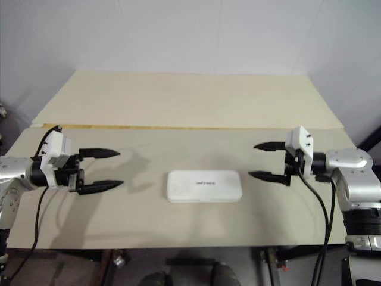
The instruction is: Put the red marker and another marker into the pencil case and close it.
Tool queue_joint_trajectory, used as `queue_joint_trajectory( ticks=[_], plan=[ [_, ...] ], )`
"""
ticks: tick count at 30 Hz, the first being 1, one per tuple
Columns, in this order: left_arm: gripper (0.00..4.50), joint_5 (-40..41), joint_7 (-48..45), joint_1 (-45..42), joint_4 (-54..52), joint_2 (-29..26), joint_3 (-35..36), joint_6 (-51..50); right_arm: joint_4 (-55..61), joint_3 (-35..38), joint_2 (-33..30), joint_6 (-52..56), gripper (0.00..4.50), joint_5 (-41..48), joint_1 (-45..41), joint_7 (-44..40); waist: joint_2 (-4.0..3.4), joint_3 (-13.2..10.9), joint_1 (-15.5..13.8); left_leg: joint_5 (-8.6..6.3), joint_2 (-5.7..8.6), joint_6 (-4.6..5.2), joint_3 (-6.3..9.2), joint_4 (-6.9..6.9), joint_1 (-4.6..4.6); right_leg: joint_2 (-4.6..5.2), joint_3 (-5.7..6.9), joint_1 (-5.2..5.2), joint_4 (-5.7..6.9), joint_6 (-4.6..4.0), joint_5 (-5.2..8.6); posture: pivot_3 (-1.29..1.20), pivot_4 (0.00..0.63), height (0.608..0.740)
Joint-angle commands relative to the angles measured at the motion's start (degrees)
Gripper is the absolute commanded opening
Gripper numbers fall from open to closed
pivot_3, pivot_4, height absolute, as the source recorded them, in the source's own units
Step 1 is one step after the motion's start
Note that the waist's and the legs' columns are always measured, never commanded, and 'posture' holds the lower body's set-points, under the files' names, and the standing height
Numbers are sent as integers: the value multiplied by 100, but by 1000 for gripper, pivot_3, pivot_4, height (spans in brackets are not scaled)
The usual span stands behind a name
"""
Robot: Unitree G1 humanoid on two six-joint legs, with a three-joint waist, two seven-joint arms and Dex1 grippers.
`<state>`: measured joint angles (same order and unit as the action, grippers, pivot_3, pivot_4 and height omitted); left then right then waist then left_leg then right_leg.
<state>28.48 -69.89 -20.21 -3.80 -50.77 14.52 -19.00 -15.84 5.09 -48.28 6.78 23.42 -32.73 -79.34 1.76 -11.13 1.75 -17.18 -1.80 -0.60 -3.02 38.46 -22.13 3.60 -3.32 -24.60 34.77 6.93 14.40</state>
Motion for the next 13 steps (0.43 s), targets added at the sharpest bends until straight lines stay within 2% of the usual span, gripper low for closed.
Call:
queue_joint_trajectory(
  ticks=[1, 13],
  plan=[
    [4467, -54, 64, -99, -92, -1, -2, 257, -30, 146, -106, -181, 4500, -8, -212, -70, 0, 0, 3, 0, 0, 0, -1, 0, 0, 0, 0, 0, -1, 0, 0, 0, 150, 740],
    [4467, -47, 35, -17, -149, -36, -120, 399, -175, 52, 4, -239, 4500, -110, -410, -77, 0, 0, 5, 0, 0, 0, -3, -14, 0, 0, 0, -1, 4, 0, 0, 0, 150, 740]
  ],
)
